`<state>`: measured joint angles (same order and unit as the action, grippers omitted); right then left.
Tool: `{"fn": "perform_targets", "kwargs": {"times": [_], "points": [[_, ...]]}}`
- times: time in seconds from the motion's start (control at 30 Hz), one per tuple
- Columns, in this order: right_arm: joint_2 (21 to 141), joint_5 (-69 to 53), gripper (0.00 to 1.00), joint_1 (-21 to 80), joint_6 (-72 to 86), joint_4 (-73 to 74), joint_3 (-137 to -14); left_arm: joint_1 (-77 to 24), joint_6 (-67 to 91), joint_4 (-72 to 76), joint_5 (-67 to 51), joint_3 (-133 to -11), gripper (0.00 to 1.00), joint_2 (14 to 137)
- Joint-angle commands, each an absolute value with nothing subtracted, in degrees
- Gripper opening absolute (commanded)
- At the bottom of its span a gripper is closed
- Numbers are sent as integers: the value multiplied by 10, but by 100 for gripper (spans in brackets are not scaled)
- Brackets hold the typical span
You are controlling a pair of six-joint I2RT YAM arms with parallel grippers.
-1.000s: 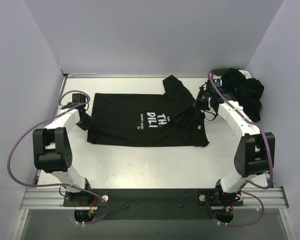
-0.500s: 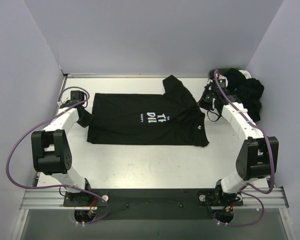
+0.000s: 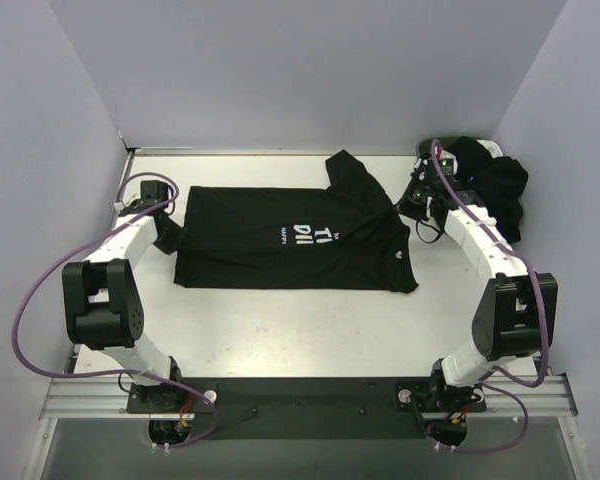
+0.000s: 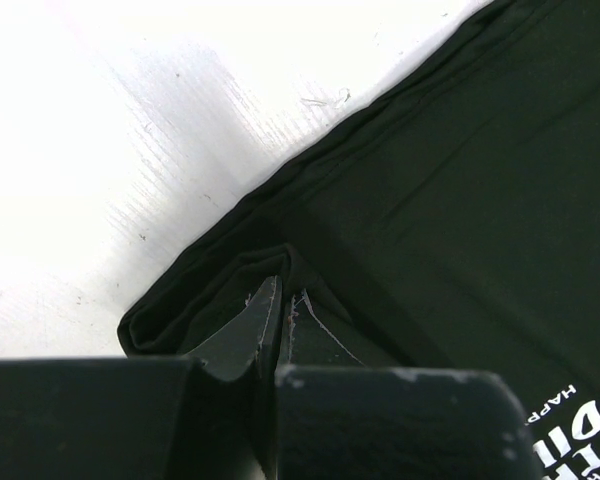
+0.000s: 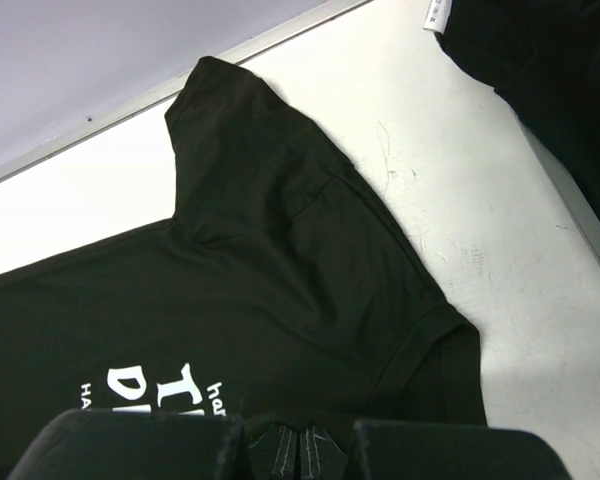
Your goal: Fold and stack the t-shirts
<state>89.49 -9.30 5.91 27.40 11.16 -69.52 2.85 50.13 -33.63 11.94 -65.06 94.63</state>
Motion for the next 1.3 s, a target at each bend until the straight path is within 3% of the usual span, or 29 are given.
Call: {"fn": "perform_targets", "kwargs": {"times": [0.0,0.07,0.17,0.2,0.27,0.33,0.73,0.77,0.83,0.87,0.93,0.97,1.27], "points": [[911,-107,0,55,279,97,-716,36,497,-321,127,-678,0,950],[924,-114,0,55,283,91,-719,36,497,-317,126,-677,4,954],[944,-126,0,62,285,87,-734,36,501,-317,127,-672,32,954],[948,-126,0,66,284,88,-740,36,503,-318,133,-671,54,954],[962,-124,0,71,281,88,-754,36,504,-323,139,-670,79,948],[971,-123,0,77,280,88,-771,36,506,-326,148,-670,92,940],[1056,-123,0,115,277,119,-872,36,508,-310,135,-645,93,911],[1069,-121,20,117,279,121,-875,36,507,-309,134,-645,93,911],[1092,-119,49,120,277,130,-892,36,507,-309,133,-644,93,909],[1100,-114,77,123,277,134,-898,36,507,-307,130,-643,93,908],[1112,-102,96,125,272,141,-911,36,508,-304,128,-637,93,905],[1109,-89,100,127,270,141,-911,36,508,-304,126,-636,93,904],[985,-65,100,168,257,142,-827,9,507,-295,120,-615,93,874]]}}
